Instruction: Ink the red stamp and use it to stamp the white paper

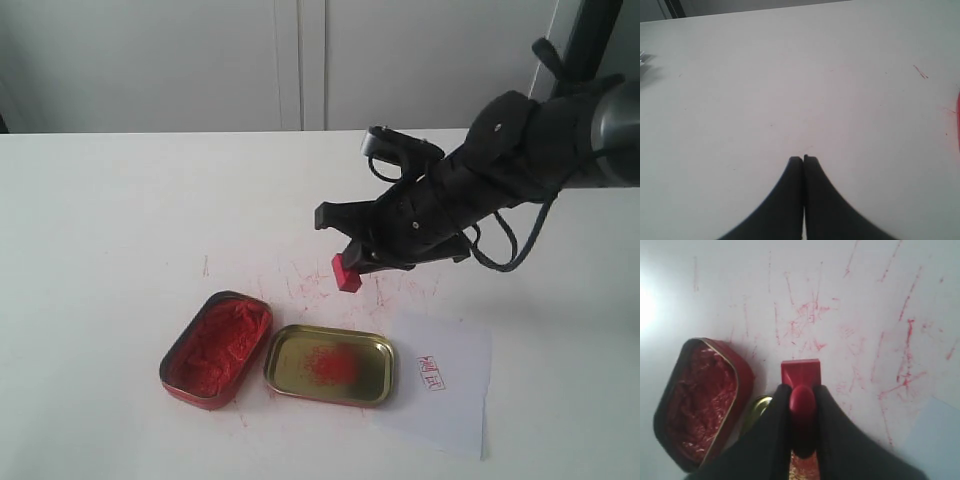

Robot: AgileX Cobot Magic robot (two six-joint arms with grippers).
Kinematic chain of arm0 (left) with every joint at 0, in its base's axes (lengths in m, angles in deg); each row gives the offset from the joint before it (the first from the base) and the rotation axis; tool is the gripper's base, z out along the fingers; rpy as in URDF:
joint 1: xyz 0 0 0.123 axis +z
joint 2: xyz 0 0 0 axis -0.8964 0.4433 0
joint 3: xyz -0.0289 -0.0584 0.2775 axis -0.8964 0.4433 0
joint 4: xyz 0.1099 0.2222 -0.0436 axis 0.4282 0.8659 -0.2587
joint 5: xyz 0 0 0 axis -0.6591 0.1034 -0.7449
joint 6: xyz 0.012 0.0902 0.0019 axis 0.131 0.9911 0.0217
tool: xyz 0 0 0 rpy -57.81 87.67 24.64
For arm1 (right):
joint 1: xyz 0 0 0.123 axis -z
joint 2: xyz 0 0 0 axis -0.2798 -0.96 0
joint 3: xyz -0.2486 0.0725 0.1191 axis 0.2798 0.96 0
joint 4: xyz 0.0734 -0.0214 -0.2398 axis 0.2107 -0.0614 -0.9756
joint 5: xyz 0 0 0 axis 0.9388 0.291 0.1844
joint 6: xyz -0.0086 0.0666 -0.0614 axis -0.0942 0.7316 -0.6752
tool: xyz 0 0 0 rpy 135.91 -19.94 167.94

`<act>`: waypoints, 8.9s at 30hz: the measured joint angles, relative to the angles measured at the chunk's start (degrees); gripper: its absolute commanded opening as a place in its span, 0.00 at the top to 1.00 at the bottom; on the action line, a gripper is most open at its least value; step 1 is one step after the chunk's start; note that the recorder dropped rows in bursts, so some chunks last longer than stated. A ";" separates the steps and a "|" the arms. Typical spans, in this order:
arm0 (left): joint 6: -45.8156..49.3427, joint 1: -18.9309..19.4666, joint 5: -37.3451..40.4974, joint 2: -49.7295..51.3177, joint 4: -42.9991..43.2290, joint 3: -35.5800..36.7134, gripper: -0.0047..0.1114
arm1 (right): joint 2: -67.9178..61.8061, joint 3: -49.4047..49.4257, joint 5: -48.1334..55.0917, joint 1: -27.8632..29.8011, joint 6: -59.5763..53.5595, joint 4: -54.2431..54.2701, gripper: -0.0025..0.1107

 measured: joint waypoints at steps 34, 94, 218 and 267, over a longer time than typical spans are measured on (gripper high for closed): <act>0.00 0.00 0.00 0.00 0.00 0.00 0.96 | -11.99 -0.11 -1.38 -0.05 -21.62 47.26 0.98; 0.00 0.00 0.00 0.00 0.00 0.00 0.96 | -5.44 7.56 -22.54 -2.66 -18.05 47.86 0.70; 0.00 0.00 0.00 0.00 0.00 0.00 0.96 | 87.67 43.09 -3.94 20.89 12.16 -39.42 0.98; 0.00 0.00 0.00 0.00 0.00 0.00 0.96 | 104.14 60.90 -5.88 20.89 12.06 -39.54 0.98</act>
